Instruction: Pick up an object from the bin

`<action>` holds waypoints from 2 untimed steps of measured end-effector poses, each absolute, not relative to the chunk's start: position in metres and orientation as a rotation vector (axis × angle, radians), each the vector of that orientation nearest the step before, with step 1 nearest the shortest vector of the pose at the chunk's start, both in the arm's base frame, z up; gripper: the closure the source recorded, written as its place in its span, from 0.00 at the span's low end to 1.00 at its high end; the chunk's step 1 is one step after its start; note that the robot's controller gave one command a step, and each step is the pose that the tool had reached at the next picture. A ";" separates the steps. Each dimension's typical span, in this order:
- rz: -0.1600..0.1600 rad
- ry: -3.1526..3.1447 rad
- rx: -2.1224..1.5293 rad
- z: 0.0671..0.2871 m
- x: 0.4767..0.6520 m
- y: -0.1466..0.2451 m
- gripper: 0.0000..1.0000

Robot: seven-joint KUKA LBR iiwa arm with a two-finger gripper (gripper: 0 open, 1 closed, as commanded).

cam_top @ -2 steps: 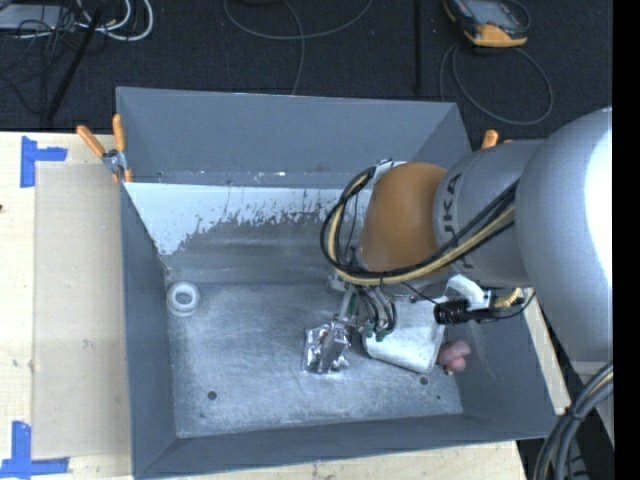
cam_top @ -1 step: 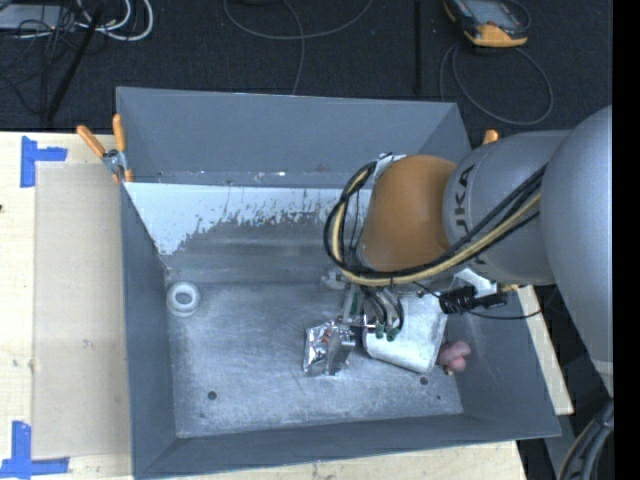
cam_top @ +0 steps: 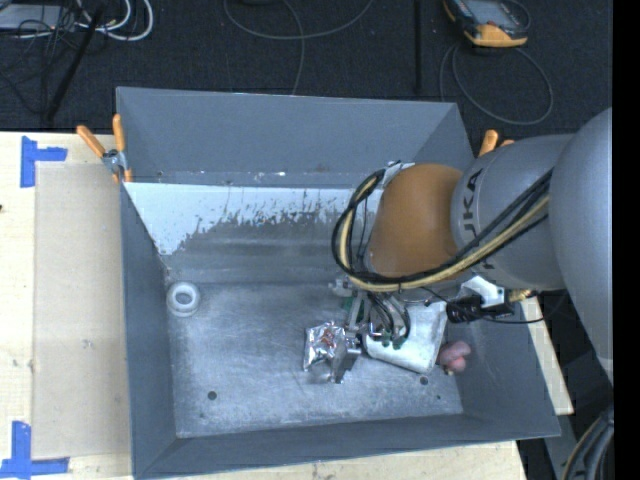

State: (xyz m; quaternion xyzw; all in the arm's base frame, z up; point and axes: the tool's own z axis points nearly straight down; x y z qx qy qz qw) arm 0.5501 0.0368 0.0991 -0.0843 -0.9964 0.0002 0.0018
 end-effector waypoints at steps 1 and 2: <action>-0.003 -3.130 -0.339 0.071 0.544 0.035 0.00; -0.001 -3.127 -0.336 0.072 0.545 0.035 0.00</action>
Offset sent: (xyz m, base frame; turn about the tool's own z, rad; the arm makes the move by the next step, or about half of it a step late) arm -0.0082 -0.0029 -0.0291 0.0495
